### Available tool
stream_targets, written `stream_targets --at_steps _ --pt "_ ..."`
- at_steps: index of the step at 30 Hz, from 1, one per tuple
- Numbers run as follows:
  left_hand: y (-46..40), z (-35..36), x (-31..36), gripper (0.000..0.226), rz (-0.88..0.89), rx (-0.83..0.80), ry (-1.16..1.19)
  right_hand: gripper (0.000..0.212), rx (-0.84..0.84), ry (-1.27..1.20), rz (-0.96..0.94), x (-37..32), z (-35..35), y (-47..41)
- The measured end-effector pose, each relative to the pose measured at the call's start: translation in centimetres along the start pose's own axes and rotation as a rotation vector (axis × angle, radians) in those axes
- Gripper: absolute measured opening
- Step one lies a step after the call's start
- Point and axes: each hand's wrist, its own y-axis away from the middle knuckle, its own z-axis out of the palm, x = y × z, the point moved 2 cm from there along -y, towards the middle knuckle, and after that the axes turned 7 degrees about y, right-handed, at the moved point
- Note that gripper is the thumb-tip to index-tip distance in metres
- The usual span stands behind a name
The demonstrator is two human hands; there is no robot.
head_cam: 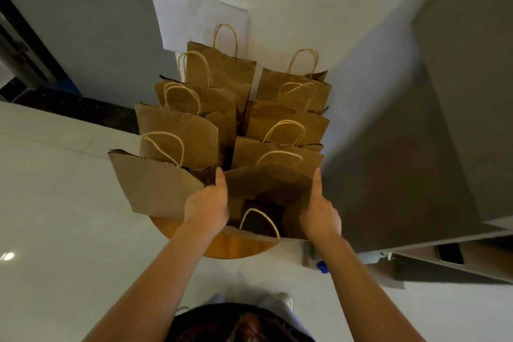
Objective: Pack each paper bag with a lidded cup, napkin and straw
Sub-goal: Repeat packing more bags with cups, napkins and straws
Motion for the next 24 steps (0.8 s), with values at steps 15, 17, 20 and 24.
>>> stream_targets --at_steps 15,17,20,24 --pt "3.1 -9.4 12.7 0.036 0.369 0.27 0.222 0.052 0.177 -0.314 -0.038 0.2 -11.8 5.7" --pt "3.7 -10.6 16.3 0.034 0.458 0.27 0.254 0.047 0.255 -0.337 -0.026 1.2 -14.3 6.7" --pt "4.2 -12.1 21.5 0.027 0.586 0.274 0.292 0.041 0.402 -0.337 -0.05 2.7 -18.4 8.4" --pt "4.6 -14.2 28.9 0.025 0.73 0.277 0.367 0.034 0.559 -0.365 -0.077 5.5 -24.1 9.9"
